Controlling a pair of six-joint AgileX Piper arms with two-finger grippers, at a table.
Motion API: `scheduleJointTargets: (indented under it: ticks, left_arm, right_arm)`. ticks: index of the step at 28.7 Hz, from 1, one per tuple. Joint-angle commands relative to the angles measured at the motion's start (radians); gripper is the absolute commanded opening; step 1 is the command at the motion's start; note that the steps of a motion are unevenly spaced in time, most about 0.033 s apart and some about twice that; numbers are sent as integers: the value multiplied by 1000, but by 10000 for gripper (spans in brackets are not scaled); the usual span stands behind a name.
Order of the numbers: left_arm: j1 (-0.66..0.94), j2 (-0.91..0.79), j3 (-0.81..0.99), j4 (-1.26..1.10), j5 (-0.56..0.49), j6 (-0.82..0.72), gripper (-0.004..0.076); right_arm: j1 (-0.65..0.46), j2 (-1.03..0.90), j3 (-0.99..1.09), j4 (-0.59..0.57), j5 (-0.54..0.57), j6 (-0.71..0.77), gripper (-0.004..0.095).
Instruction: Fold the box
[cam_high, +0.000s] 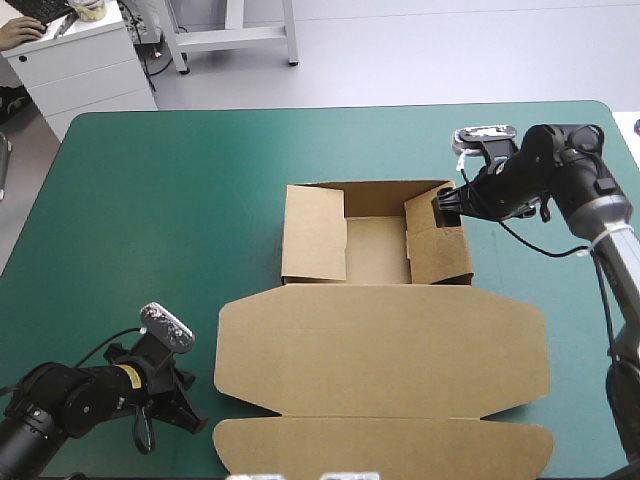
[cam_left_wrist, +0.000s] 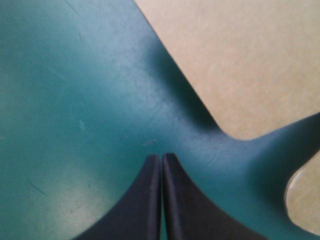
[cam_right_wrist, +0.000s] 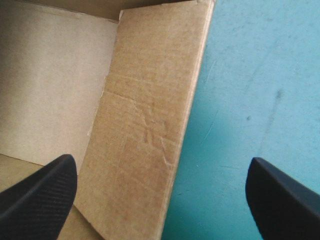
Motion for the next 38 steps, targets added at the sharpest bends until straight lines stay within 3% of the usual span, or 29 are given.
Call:
scheduleJointTargets:
  ticks: [1, 3, 6, 15, 26, 32, 38]
  left_arm:
    - [1, -8, 24, -24, -73, -20, -10]
    - [1, -8, 25, -24, -76, -20, -10]
    - [1, -8, 25, -24, -106, -20, -10]
    - [1, -8, 25, -24, -111, -20, -10]
    - [1, -37, 25, -24, -121, -20, -10]
    - [1, -37, 25, -24, -133, -20, -10]
    - [1, -37, 25, -24, -136, -20, -10]
  right_arm:
    - [-2, 31, -27, 14, -30, -2, 832]
    - [-2, 68, -27, 14, -30, -2, 819]
    - [-2, 128, -27, 14, -48, 3, 659]
    - [-2, 165, -27, 28, -78, 14, -23]
    - [-2, 165, -86, 23, -106, -13, -20]
    - [-31, 165, -236, -106, -112, 1, -20]
    - [-159, 165, -344, -253, -77, 97, -20]
